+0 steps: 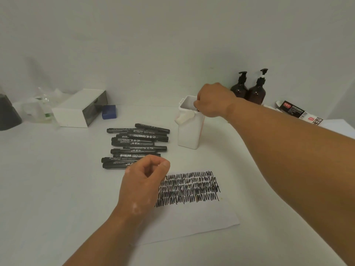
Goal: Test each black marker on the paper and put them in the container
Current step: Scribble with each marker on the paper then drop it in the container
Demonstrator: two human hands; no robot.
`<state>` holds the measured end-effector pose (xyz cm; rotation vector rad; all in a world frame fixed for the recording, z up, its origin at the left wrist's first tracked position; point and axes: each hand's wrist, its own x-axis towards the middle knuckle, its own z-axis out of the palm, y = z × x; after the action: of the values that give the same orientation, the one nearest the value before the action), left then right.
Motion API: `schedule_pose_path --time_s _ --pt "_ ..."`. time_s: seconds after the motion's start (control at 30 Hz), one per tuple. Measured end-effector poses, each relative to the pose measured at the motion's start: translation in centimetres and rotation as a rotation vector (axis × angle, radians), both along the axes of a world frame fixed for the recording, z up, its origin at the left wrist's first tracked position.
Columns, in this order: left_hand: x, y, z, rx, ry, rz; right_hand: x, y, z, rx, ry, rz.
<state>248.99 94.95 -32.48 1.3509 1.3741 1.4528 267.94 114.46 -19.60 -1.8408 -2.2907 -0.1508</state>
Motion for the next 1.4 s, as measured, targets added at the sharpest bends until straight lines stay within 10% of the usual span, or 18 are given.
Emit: schedule_pose_path --time_s 0.3,0.53,0.8,1.13,1.4 --pt "-0.1 0.1 -0.4 0.010 0.039 0.000 -0.1 0.4 -0.9 0.023 -0.032 -0.044" --pt "-0.2 0.1 -0.2 0.003 0.033 -0.001 1.6 -5.7 -0.1 0.421 0.411 0.110" --pt "-0.6 0.1 0.1 0.019 0.152 0.026 4.0 -17.4 -11.3 -0.221 0.250 0.411" --pt "-5.0 1.9 -1.4 -0.139 0.883 0.404 7.3 -17.3 -13.5 -0.215 0.283 0.380" --pt "-4.6 1.9 -2.1 -0.150 1.067 0.463 7.7 -17.5 -13.5 -0.229 0.320 0.350"
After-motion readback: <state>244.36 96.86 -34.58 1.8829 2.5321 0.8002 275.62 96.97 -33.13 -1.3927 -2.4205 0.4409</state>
